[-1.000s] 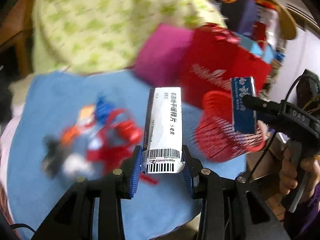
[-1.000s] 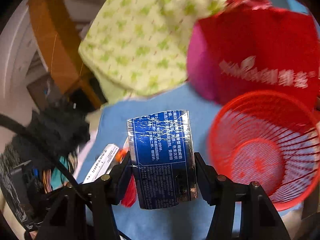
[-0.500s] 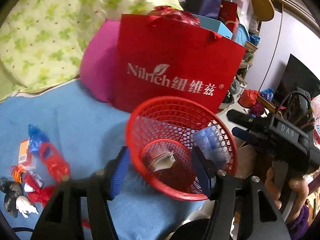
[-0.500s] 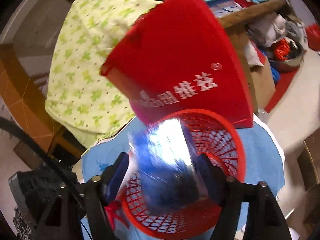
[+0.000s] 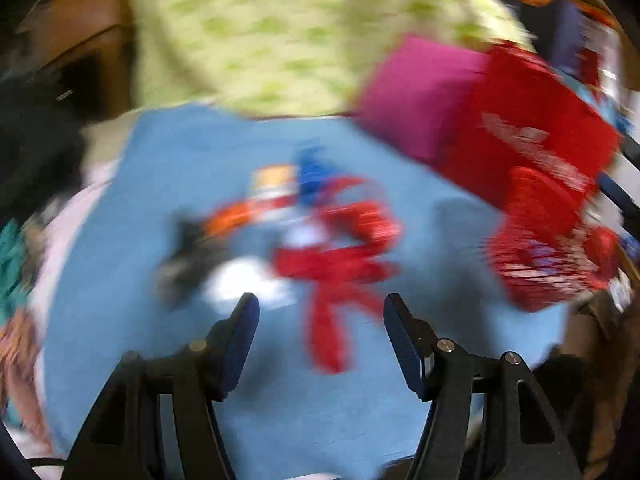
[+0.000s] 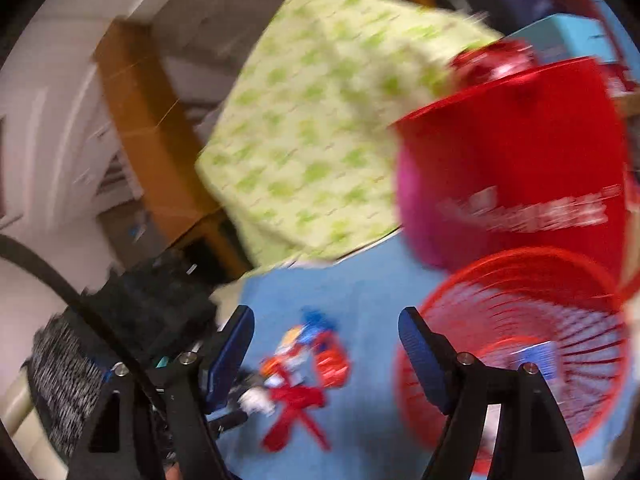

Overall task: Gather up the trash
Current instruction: 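Carry both boxes over the red mesh basket and open both grippers, then grasp the black plastic bag with left gripper while right grasps the red ribbon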

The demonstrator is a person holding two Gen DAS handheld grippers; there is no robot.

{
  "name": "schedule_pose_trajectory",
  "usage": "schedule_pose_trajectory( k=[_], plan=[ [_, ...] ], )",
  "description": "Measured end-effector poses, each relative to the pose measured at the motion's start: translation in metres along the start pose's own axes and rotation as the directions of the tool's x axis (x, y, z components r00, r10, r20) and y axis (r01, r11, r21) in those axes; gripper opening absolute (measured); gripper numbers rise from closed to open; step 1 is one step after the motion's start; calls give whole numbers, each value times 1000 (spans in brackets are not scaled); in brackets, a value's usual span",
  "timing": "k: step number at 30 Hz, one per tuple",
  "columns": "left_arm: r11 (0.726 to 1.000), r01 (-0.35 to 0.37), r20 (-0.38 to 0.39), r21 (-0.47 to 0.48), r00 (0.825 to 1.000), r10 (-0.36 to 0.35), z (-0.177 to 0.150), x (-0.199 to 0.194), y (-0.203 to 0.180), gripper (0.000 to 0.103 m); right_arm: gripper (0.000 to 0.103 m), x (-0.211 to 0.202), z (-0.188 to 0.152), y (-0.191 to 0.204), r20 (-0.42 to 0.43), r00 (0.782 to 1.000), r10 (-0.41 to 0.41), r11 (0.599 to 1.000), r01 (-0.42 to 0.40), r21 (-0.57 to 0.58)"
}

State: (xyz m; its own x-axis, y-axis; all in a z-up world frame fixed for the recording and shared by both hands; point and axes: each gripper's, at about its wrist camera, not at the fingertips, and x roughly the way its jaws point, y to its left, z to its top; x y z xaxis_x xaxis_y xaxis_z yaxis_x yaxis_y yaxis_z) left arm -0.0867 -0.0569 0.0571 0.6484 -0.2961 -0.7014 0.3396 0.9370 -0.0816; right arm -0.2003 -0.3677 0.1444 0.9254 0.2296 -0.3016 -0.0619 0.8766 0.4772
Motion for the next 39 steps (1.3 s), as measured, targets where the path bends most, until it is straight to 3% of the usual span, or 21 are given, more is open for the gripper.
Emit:
schedule_pose_trajectory(
  k=[3,6,10,13,16,20,21,23,25,26,29,30,31,38,39],
  plan=[
    [991,-109,-36,-83,994,106,-9,6,57,65,78,51,-25,20,-139,989,43,999,-42,10],
    [981,-152,-34,-121,988,149,-11,10,93,65,78,102,-50,32,-268,961,71,997,-66,27],
    [980,-163,-20,-110,987,161,-2,23,109,65,78,161,-81,45,-392,919,45,998,-59,-25],
    [986,-141,-41,-91,990,138,9,50,110,65,78,204,-103,45,-448,894,-2,997,-31,-67],
    [993,-77,-56,-92,996,72,16,75,110,65,78,235,-111,43,-463,884,-60,994,12,-107],
    [994,-12,-95,-112,995,1,23,106,108,65,78,266,-117,39,-496,865,-72,995,27,-98],
    [992,-2,-103,-125,995,-11,22,111,109,62,78,274,-121,38,-517,854,-67,995,21,-93],
    [989,22,-119,-149,992,-40,20,117,111,41,77,282,-130,42,-545,835,-78,993,16,-118],
    [986,38,-124,-164,990,-59,17,121,113,37,57,287,-139,43,-569,817,-90,990,12,-140],
    [984,46,-121,-169,990,-67,15,121,114,33,39,288,-141,42,-581,809,-90,990,9,-141],
    [978,41,-106,-205,992,-63,11,116,120,28,34,280,-146,51,-574,811,-114,977,-12,-212],
    [974,36,-94,-223,994,-58,10,111,123,28,15,275,-145,51,-574,813,-97,978,-28,-206],
    [972,26,-84,-233,995,-47,9,106,125,27,10,270,-144,51,-577,813,-73,982,-43,-184],
    [975,-30,16,-219,999,34,-9,57,119,27,9,227,-127,45,-518,855,-41,983,-59,-175],
    [975,-29,26,-219,999,35,-11,53,119,27,13,223,-123,43,-513,858,-20,986,-69,-154]
  ],
)
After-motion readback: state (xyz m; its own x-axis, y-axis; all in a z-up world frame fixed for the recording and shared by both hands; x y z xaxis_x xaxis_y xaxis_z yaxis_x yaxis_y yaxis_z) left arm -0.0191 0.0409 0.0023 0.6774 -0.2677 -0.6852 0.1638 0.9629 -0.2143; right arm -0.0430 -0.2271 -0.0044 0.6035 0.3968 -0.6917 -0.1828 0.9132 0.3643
